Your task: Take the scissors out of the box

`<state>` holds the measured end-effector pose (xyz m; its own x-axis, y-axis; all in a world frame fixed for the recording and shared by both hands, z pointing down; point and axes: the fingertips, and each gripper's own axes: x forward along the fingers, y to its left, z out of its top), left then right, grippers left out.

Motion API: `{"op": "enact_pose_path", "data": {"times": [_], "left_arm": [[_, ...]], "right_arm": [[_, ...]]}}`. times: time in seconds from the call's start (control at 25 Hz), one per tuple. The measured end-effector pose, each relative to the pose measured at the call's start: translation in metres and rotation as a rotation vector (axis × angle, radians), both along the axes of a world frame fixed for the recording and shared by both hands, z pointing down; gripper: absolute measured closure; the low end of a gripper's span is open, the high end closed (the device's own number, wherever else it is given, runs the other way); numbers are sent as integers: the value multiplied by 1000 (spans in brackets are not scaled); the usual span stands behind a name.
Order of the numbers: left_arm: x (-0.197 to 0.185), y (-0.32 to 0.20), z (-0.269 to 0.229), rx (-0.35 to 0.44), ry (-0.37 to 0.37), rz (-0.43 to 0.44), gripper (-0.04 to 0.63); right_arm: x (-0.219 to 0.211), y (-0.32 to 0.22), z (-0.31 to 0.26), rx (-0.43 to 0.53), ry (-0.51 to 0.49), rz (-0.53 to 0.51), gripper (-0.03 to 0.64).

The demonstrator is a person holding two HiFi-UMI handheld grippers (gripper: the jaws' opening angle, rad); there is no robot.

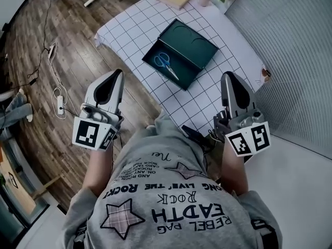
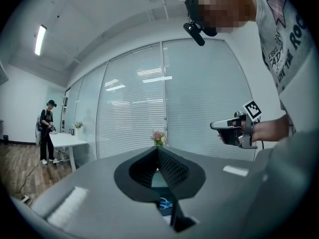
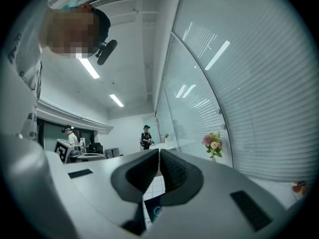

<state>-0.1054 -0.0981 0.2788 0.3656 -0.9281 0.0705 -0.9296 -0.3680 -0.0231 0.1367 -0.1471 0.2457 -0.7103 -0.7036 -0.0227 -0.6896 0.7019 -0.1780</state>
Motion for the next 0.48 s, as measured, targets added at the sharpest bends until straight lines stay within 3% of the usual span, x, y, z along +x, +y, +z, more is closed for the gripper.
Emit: {"op": "enact_pose_path", "data": {"times": [0.48], "left_arm": [[2,-19,7,-26,5,-42,591]], "right_arm": [[-9,-34,17,-41,3,-62,600]]}}
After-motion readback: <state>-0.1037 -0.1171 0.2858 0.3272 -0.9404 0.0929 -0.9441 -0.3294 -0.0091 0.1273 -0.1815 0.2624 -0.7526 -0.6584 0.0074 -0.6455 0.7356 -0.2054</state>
